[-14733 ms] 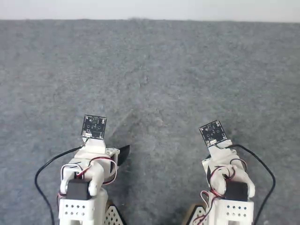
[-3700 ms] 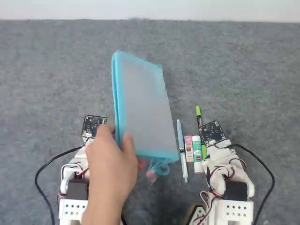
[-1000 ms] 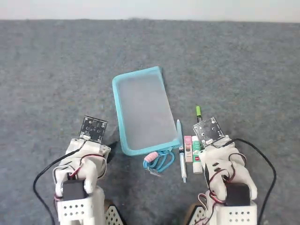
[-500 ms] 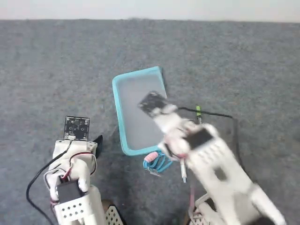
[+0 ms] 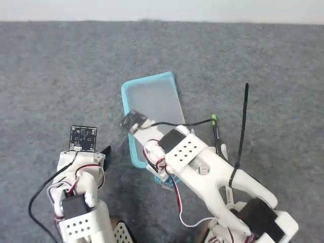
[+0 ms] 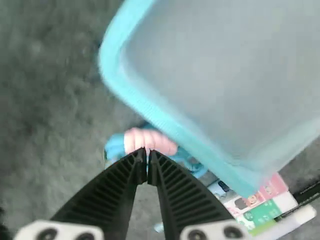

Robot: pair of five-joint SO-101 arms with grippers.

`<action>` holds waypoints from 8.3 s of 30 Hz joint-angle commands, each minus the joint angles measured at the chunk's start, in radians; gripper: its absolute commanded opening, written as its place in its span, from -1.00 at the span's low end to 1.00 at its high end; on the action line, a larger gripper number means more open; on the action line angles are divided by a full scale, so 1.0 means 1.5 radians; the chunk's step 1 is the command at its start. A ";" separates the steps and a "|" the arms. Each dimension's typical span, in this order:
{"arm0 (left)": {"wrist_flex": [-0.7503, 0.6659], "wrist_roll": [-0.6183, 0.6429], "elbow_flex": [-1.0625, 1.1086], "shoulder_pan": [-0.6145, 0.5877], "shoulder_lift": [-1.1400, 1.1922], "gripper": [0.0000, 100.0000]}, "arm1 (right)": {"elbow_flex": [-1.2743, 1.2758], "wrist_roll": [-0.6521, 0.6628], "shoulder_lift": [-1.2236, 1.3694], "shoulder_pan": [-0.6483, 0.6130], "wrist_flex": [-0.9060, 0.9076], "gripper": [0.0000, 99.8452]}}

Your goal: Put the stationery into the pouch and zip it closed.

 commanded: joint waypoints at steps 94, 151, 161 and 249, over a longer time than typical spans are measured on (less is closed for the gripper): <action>-0.035 -0.007 -0.006 -0.001 -0.013 -0.39 | -0.233 -0.461 0.391 0.073 -0.126 -0.75; -0.025 0.109 -0.431 0.215 0.398 -0.39 | 0.248 -0.021 -0.418 0.247 -0.234 -0.99; -0.293 0.242 -0.396 0.221 0.685 -0.51 | 0.179 0.000 -0.590 0.250 -0.107 -0.99; -0.123 0.130 -0.227 0.344 0.251 -0.33 | 0.062 -0.035 -0.309 0.055 -0.083 -0.99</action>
